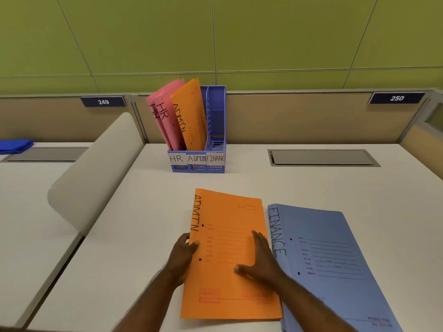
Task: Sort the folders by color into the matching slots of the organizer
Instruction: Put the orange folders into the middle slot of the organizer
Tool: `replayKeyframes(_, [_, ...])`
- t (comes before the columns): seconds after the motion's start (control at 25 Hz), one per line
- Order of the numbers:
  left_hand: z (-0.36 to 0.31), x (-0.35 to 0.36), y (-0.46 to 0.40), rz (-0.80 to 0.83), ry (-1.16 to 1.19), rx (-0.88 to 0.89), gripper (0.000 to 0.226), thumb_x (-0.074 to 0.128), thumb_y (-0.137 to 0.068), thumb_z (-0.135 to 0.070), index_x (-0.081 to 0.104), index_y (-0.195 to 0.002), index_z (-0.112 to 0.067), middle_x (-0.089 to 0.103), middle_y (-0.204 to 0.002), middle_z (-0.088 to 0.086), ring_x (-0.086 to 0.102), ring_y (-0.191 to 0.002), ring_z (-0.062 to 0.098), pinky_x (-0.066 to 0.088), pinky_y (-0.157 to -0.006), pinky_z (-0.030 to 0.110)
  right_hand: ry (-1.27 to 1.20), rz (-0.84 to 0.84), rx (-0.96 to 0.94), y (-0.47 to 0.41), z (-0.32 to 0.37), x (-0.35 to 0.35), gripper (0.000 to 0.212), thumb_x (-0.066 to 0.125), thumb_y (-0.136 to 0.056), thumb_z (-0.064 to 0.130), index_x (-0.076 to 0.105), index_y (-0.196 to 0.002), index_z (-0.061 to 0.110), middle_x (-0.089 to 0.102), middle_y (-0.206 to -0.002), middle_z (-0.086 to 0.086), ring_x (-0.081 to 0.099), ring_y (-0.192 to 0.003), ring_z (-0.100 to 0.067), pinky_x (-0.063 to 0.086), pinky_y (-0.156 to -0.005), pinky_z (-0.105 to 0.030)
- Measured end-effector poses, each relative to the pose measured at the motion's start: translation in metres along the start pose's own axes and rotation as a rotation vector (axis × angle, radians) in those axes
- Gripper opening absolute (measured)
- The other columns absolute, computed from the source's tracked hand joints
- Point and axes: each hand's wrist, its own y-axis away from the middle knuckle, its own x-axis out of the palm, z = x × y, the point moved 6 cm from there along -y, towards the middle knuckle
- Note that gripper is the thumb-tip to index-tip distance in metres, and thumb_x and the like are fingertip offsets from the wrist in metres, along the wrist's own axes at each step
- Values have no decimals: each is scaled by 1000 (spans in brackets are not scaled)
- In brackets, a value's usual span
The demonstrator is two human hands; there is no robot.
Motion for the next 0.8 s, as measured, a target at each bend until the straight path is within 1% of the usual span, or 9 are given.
replayKeyframes(0.12, [-17, -7, 6, 39, 97, 97, 30, 56, -95, -19, 51, -124, -11, 71, -112, 18, 70, -96, 39, 57, -79, 57, -85, -131, -58, -11, 25, -27, 120, 75, -70, 59, -4, -153, 24, -2, -163, 2, 7, -149, -20, 21, -117, -40])
replayKeyframes(0.24, [-41, -17, 10, 54, 150, 189, 33, 55, -95, -20, 50, -126, -12, 70, -116, 18, 69, -100, 41, 56, -82, 60, -203, -263, -86, -24, 54, -62, 113, 77, -72, 50, 3, -153, 22, 9, -161, -2, 18, -146, -23, 28, -114, -44])
replayKeyframes(0.32, [-58, -24, 10, 60, 175, 242, 33, 54, -95, -19, 48, -128, -13, 69, -117, 18, 68, -101, 41, 54, -84, 62, -328, -331, -38, -34, 66, -84, 110, 79, -72, 46, 8, -152, 21, 20, -158, -7, 28, -142, -29, 36, -109, -48])
replayKeyframes(0.4, [-76, -29, 7, 82, 198, 286, 35, 53, -94, -20, 47, -128, -15, 69, -118, 17, 68, -102, 42, 54, -84, 62, -464, -338, 4, -40, 75, -97, 105, 79, -72, 45, 14, -151, 22, 32, -153, -9, 39, -136, -33, 42, -104, -51])
replayKeyframes(0.48, [-96, -34, 2, 104, 201, 322, 37, 55, -92, -23, 48, -128, -17, 70, -116, 15, 69, -101, 40, 57, -79, 57, -562, -316, -13, -46, 87, -102, 92, 77, -74, 45, 24, -146, 25, 45, -144, -8, 51, -125, -31, 48, -99, -53])
replayKeyframes(0.56, [-116, -40, -6, 122, 191, 352, 37, 56, -90, -25, 49, -126, -19, 71, -116, 13, 70, -100, 37, 59, -75, 52, -619, -343, -33, -51, 100, -106, 81, 76, -75, 44, 34, -141, 24, 53, -137, -6, 56, -118, -29, 51, -95, -53])
replayKeyframes(0.68, [-145, -50, -23, 177, 126, 407, 38, 59, -89, -28, 53, -126, -21, 71, -117, 9, 70, -102, 33, 60, -75, 45, -664, -409, -42, -65, 121, -115, 73, 77, -75, 40, 40, -136, 22, 57, -131, -4, 58, -115, -28, 53, -93, -50])
replayKeyframes(0.8, [-175, -60, -39, 216, 57, 441, 38, 62, -86, -30, 57, -123, -26, 71, -117, 4, 70, -104, 28, 60, -74, 37, -667, -413, -86, -83, 150, -125, 71, 77, -74, 41, 42, -133, 25, 58, -128, -1, 59, -114, -27, 53, -92, -49])
